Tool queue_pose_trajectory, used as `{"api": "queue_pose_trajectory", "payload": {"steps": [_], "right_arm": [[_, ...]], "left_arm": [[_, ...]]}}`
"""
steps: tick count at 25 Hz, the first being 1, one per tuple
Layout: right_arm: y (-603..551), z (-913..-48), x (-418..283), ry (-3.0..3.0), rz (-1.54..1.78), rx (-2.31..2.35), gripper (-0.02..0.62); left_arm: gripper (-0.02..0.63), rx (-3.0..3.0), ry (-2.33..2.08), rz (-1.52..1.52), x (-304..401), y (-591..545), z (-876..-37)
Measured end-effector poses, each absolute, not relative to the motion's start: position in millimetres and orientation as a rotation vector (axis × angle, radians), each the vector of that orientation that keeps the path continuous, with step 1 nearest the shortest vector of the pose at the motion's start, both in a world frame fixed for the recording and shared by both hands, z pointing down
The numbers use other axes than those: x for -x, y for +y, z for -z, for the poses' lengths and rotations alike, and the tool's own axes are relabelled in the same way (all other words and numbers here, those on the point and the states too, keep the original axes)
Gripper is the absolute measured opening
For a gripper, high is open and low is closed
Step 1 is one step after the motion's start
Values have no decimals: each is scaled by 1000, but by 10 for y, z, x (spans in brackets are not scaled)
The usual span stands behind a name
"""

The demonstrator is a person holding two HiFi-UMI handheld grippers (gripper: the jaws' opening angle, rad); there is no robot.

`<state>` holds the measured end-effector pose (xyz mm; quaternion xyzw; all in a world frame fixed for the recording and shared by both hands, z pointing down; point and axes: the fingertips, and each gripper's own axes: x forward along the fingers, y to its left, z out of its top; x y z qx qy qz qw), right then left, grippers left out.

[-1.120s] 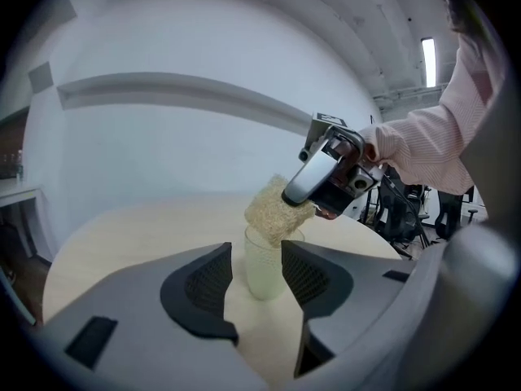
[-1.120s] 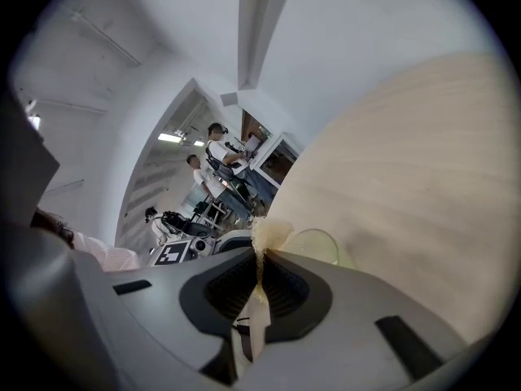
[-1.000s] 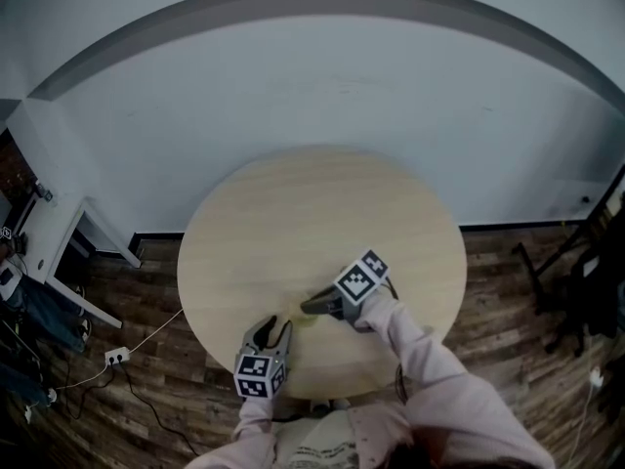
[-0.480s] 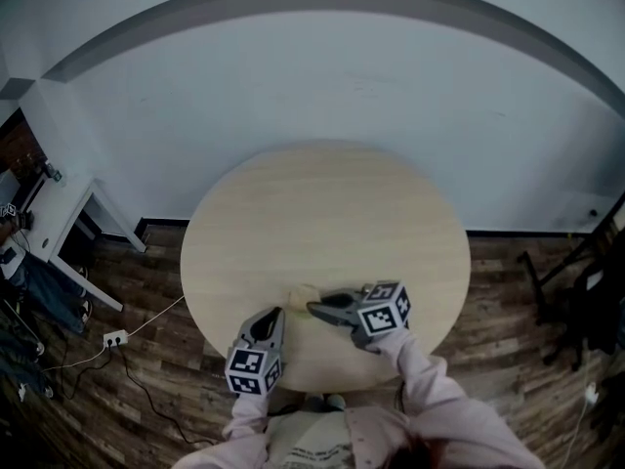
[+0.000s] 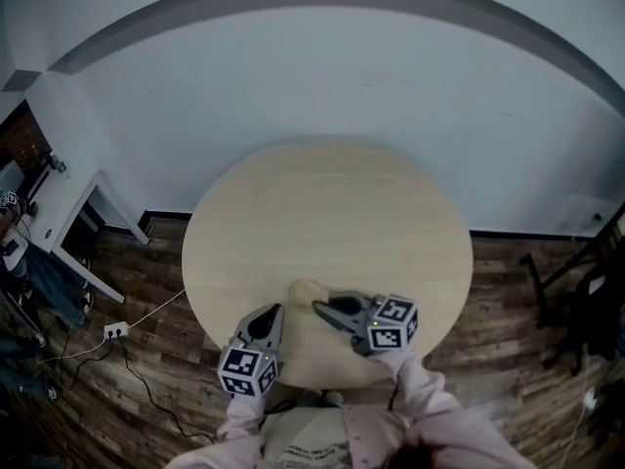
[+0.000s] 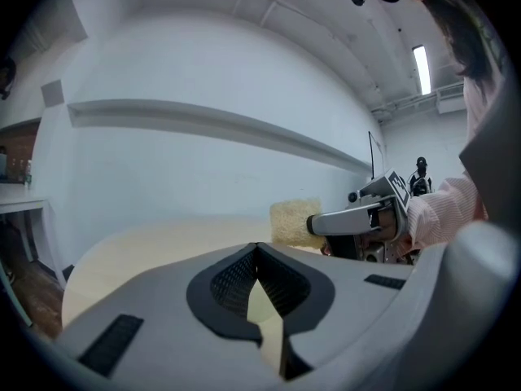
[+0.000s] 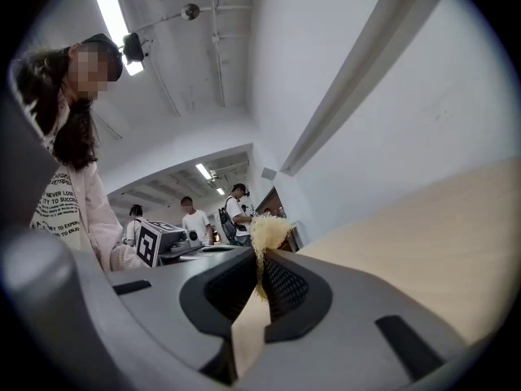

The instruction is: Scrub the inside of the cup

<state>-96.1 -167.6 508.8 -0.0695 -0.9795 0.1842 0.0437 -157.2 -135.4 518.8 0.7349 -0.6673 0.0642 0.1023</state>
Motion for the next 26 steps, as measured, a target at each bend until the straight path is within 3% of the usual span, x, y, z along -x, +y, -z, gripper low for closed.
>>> {"api": "queue_pose_trajectory", "payload": {"steps": [26], "right_arm": [[-1619, -5038, 876, -3077, -472, 276, 25]], "left_arm": [[-5, -2214, -1979, -138, 1439, -1339, -5105]]}}
